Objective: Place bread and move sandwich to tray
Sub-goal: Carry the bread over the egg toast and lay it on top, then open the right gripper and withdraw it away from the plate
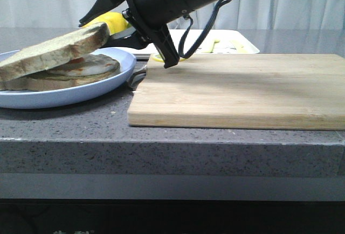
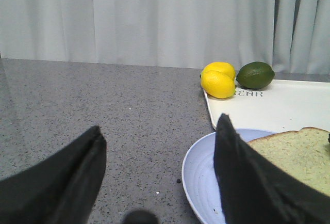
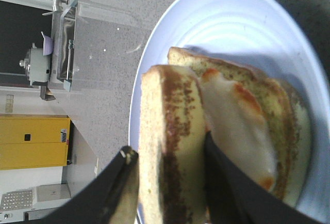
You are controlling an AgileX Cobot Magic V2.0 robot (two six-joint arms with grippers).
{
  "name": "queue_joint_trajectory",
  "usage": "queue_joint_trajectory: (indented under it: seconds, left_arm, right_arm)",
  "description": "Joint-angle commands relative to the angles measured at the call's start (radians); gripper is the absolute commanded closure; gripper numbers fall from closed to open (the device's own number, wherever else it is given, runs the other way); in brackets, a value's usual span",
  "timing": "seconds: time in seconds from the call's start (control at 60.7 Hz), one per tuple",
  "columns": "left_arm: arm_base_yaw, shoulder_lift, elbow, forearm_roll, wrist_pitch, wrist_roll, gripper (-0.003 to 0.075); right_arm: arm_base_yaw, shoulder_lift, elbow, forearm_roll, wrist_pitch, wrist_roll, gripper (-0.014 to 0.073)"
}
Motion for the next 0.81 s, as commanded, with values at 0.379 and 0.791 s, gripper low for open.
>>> queue_joint_trajectory:
  seconds: [0.379,0.791]
  left_arm:
    - [0.001,0.014,-0.039,-0.006,-0.089,-0.008,0.0281]
    - [0.001,0.014,-0.039,-0.006,-0.089,-0.008,0.0281]
  right_arm:
    - [-0.134,-0.054,-0.036,-0.051,0.237,-0.015,0.0155]
    - [-0.324,-0.231,-0.036,-0.316,0.426,-0.012,0.0669]
